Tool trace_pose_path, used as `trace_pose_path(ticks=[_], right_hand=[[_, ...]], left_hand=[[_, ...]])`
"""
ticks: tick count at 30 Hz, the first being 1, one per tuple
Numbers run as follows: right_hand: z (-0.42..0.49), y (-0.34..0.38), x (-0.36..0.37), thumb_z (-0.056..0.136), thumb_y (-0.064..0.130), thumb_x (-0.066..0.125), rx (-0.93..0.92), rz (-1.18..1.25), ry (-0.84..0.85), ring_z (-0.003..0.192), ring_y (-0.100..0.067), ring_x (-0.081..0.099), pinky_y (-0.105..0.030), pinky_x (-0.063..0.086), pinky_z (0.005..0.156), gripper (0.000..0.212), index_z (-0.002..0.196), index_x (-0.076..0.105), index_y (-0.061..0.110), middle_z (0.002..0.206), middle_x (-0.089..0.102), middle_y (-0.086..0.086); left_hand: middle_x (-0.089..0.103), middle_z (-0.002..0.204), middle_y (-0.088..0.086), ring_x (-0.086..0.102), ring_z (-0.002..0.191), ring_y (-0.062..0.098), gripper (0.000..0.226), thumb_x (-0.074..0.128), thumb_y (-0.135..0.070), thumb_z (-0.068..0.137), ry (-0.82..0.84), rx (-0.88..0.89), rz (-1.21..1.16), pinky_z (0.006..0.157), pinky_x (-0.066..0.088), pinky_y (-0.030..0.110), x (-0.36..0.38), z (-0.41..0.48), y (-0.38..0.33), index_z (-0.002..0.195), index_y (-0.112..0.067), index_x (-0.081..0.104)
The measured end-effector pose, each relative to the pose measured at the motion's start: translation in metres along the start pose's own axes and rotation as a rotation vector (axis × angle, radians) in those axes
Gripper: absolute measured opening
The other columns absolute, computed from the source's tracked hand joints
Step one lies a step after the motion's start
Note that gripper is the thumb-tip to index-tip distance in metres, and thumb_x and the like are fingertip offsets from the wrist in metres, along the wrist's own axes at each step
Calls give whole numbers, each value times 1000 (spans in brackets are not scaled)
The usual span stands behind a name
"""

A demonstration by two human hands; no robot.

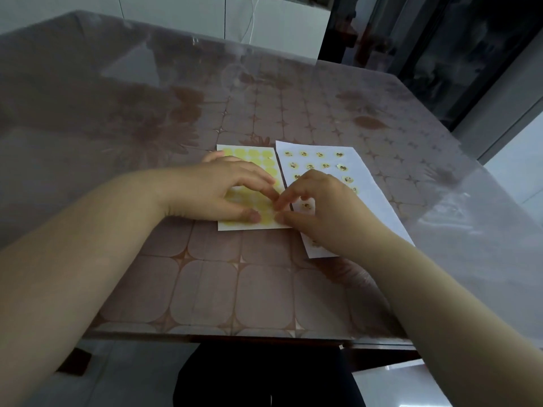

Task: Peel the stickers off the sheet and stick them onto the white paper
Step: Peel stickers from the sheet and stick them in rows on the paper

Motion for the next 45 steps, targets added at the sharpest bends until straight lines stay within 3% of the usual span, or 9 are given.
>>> trace_pose_path(ticks=[6,10,16,19,23,30,35,41,45], right_hand=[[-3,-6,-1,79,26,70,97,233,41,82,6,47,2,33,65,17,68,63,38,90,55,15],[-6,-9,-7,79,27,68,134,361,7,70,10,48,-9,37,61,12,69,65,33,75,61,28],[-29,-47,-65,75,33,69,284,400,-170,72,-5,60,-17,39,73,4,74,70,29,84,72,5],[-50,-71,-73,77,28,69,407,295,-73,76,-3,64,-12,40,70,6,71,71,28,84,72,8],[-65,-83,-60,75,22,72,494,337,-28,69,-14,54,-23,40,66,6,69,72,22,86,69,-12],[-66,-86,-51,75,20,73,484,371,-91,71,-16,56,-27,42,67,8,68,70,21,82,68,-9],[-63,-88,-45,73,22,75,464,321,-98,63,-13,53,-20,41,57,11,65,69,22,72,62,-1],[-61,-95,-46,64,26,81,431,235,-149,72,-13,46,-26,38,65,32,81,54,27,84,53,6],[-60,-96,-44,70,27,77,430,245,-116,66,-10,43,-23,34,58,24,77,54,25,79,50,8]], left_hand=[[31,128,-36,22,127,-8,39,43,-71,61,28,-33,-33,114,3,44,0,0,-2,100,-69,41],[31,130,-35,21,127,-8,39,44,-69,64,29,-25,-39,114,2,44,0,-1,-2,103,-67,43],[31,129,-34,21,130,-6,45,34,-71,58,-9,16,-36,114,-1,38,1,-1,-3,102,-69,42],[28,125,-38,20,129,-6,38,35,-70,59,-18,22,-27,114,0,36,1,0,-1,96,-70,42],[34,128,-36,20,130,-6,37,36,-67,64,-103,40,-6,115,3,38,-1,0,-5,97,-60,50],[40,124,-44,14,132,-13,43,32,-58,78,-145,191,-7,112,-10,28,15,9,-32,120,-53,38],[44,120,-45,14,132,-12,40,33,-55,80,-122,249,10,113,-11,31,19,11,-34,116,-49,50],[43,118,-46,13,132,-12,41,34,-57,79,-135,249,12,112,-13,28,19,11,-33,118,-51,45],[41,122,-42,13,131,-13,40,34,-57,78,-150,242,-5,112,-11,29,19,9,-33,111,-49,54]])
Point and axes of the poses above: each hand's wrist, its own z-axis towards the middle knuckle, its own x-axis out of the palm, y = z × x, the point moved 2 cm from there along z, towards the middle knuckle
